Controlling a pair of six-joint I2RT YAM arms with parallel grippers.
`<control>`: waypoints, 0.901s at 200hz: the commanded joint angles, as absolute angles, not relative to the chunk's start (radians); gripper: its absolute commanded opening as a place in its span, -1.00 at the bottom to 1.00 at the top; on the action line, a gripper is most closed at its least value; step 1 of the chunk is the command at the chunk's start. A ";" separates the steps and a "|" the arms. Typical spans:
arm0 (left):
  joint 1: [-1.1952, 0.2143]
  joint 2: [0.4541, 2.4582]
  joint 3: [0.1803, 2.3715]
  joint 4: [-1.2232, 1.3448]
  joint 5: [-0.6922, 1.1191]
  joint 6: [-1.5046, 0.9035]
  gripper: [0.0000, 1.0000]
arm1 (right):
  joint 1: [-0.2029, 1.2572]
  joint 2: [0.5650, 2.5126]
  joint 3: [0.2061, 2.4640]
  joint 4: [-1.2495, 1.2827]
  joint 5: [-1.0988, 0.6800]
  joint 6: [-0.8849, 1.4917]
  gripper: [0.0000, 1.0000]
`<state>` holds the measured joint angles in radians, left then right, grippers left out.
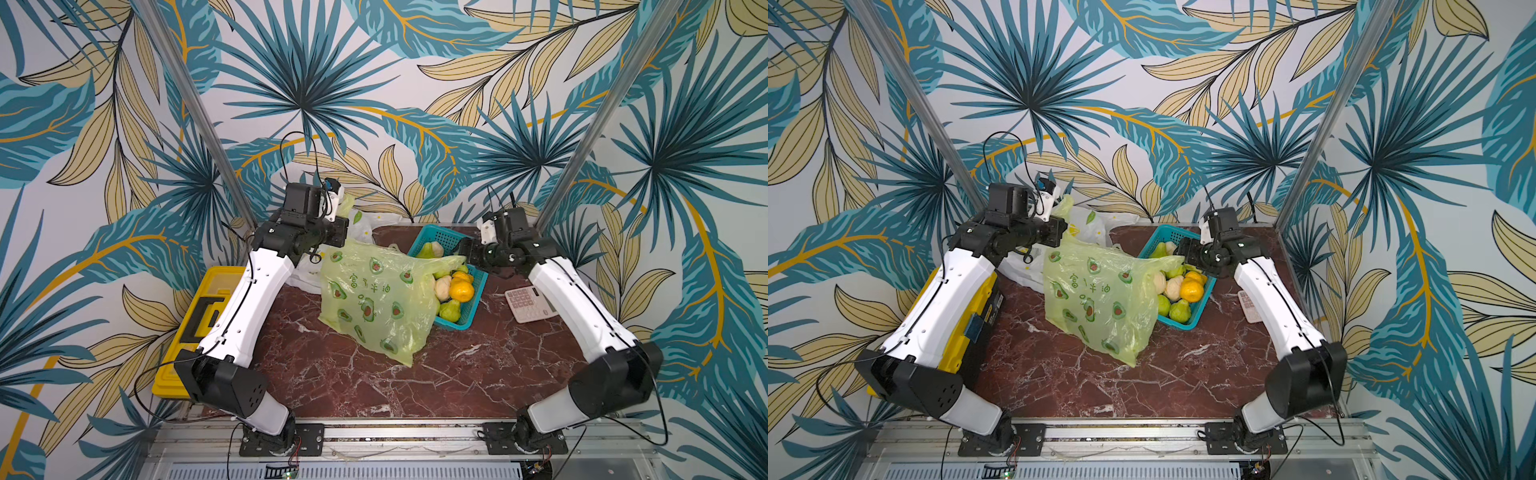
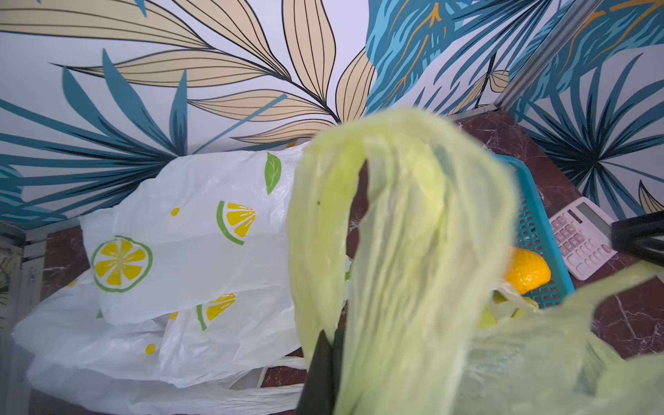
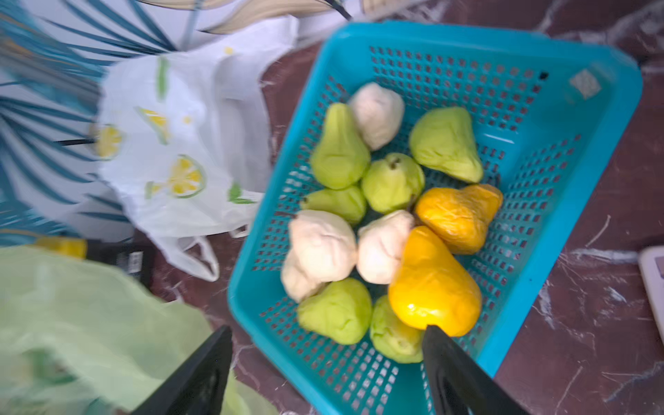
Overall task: Place the pears into plastic bags & tie knots
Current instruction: Pick up the plastic bag from the corner of the board.
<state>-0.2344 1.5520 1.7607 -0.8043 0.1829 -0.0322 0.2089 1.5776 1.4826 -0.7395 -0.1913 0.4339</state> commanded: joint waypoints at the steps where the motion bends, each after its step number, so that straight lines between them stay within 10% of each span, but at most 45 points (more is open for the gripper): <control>1: -0.195 1.538 1.777 -0.802 0.205 0.001 -0.95 | 0.201 1.523 1.407 -0.658 -0.173 0.485 0.69; 102: -0.307 1.729 1.781 -0.802 0.152 -0.120 -0.91 | 0.301 1.506 1.626 -0.704 -0.559 0.499 0.96; 180: -0.400 1.636 1.656 -0.700 0.345 -0.021 -0.90 | 0.360 1.662 1.835 -0.826 0.118 0.495 0.90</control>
<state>-0.3592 1.6913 1.6707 -0.7654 0.2489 -0.0517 0.3088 1.5482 1.7561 -0.7570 -0.1291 0.5087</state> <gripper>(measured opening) 0.050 0.949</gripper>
